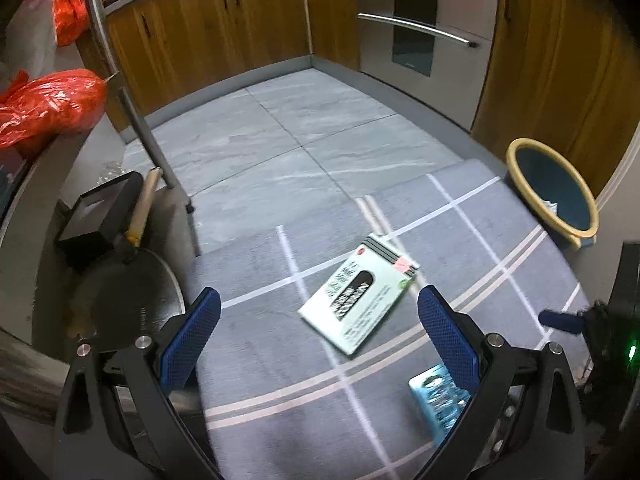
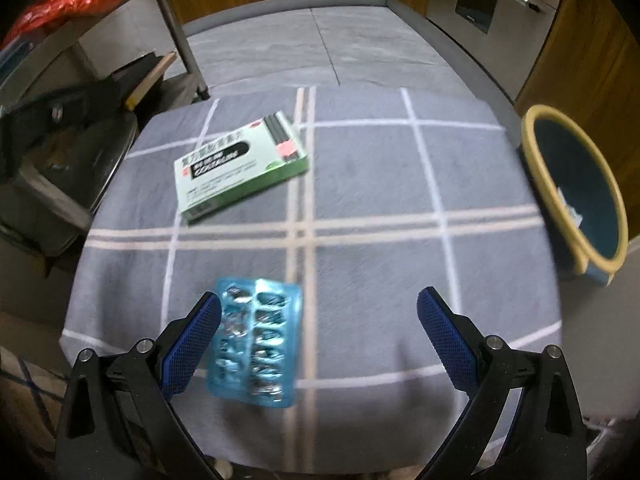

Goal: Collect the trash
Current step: 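Grasp the blue blister pack with the right tool while the left tool grasps the COLTALIN box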

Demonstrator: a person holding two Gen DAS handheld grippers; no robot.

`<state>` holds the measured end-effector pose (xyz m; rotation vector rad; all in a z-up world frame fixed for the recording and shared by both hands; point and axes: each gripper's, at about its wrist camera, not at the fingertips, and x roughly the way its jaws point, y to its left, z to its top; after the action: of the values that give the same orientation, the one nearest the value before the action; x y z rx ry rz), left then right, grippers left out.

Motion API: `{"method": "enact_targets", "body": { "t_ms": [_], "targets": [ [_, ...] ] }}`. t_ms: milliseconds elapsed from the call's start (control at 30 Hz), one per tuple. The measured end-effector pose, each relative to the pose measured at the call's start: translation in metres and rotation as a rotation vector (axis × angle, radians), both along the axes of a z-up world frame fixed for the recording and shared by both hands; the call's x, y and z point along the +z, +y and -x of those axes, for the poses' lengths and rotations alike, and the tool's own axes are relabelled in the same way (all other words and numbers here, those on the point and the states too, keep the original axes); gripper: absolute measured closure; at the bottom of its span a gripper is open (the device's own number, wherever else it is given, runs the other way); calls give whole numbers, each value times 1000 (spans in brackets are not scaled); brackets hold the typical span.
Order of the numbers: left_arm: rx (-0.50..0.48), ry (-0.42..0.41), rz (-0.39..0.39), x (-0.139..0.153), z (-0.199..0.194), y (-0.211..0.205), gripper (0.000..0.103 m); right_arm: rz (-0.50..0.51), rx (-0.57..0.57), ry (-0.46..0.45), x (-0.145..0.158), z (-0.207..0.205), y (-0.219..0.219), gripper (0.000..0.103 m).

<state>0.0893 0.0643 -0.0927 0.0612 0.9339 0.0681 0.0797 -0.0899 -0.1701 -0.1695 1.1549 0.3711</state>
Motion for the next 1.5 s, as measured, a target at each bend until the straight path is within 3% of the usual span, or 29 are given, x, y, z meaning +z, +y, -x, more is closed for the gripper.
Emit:
{"method": "enact_targets", "body": {
  "t_ms": [133, 400, 533, 600, 800, 1033, 1167, 1267, 1433, 1500],
  "targets": [
    [19, -25, 58, 7, 4, 9, 6, 2, 0, 10, -14, 15, 17, 6],
    [4, -27, 64, 7, 6, 13, 6, 67, 37, 101, -50, 25, 40, 6],
    [10, -17, 83, 6, 3, 16, 6, 103, 34, 115, -60, 23, 40, 15],
    [9, -10, 89, 5, 2, 16, 6, 93, 37, 97, -56, 22, 39, 31],
    [-3, 13, 82, -3, -6, 13, 6, 107, 23, 104, -51, 19, 31, 32],
    [-76, 69, 45, -28, -32, -1, 6, 124, 42, 22, 12, -18, 7, 32],
    [-140, 103, 53, -50, -49, -10, 6, 173, 75, -71, 48, -35, -19, 32],
    [-188, 143, 35, -72, -60, -18, 6, 191, 58, -119, 56, -43, -40, 32],
    [-226, 199, 23, -103, -77, -26, 6, 61, -43, -19, 43, -68, -60, 32],
    [-245, 203, 13, -111, -79, -29, 6, 54, -34, -15, 40, -71, -61, 32]
  ]
}}
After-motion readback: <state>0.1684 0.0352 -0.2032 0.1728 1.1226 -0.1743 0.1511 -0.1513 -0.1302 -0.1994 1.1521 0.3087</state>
